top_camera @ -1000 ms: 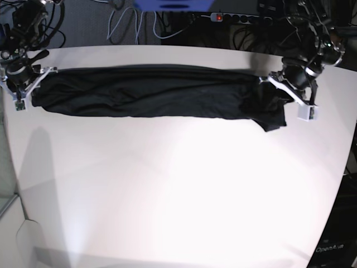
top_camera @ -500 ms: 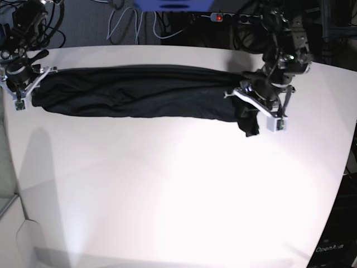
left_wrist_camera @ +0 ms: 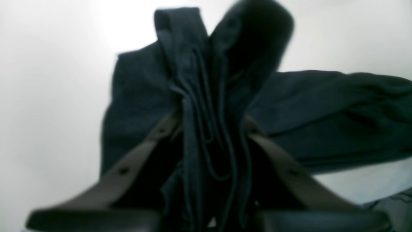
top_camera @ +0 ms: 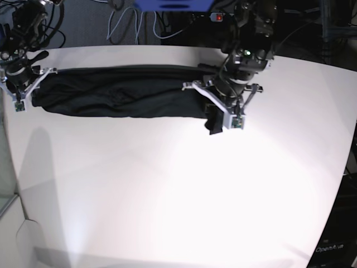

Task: Fold the T-shirt properly
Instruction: 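Lift the strip end with the left gripper and fold it toward the right gripper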

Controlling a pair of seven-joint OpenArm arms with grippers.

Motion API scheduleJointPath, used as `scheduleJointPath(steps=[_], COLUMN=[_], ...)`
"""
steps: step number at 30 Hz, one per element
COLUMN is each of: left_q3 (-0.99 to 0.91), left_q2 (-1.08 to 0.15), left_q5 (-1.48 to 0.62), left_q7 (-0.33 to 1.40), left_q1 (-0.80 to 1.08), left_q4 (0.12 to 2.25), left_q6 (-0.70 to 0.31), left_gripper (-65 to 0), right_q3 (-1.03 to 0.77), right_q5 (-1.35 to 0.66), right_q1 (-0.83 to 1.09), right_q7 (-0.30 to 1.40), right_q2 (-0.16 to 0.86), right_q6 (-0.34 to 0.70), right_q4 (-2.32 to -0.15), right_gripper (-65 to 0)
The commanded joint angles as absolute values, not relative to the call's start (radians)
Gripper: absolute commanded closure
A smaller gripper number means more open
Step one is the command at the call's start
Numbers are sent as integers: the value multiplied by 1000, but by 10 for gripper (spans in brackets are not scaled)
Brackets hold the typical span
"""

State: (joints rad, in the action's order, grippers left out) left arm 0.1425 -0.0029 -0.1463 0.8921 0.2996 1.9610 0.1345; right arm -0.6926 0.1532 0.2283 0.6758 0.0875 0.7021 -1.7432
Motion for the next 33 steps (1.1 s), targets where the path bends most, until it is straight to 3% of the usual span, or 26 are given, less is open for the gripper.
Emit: scheduleJointPath(steps=[1,19,33], left_q3=[168,406,504], left_q2=[2,1,4], left_q5=[-150,-154,-157], left_q7=[868,869,874], left_q1=[282,223,171], left_q4=[1974,1925,1925], left_q6=[145,332,332], left_gripper=[0,0,0], right_q3=[-694,-694,-694], right_q5=[148,148,148], right_q1=[223,223,223], right_q7=[657,657,657], right_q2=[102,102,101], right_q6=[698,698,698], right_q4=[-1762,-1762,-1762], right_gripper=[-166,-166,-166])
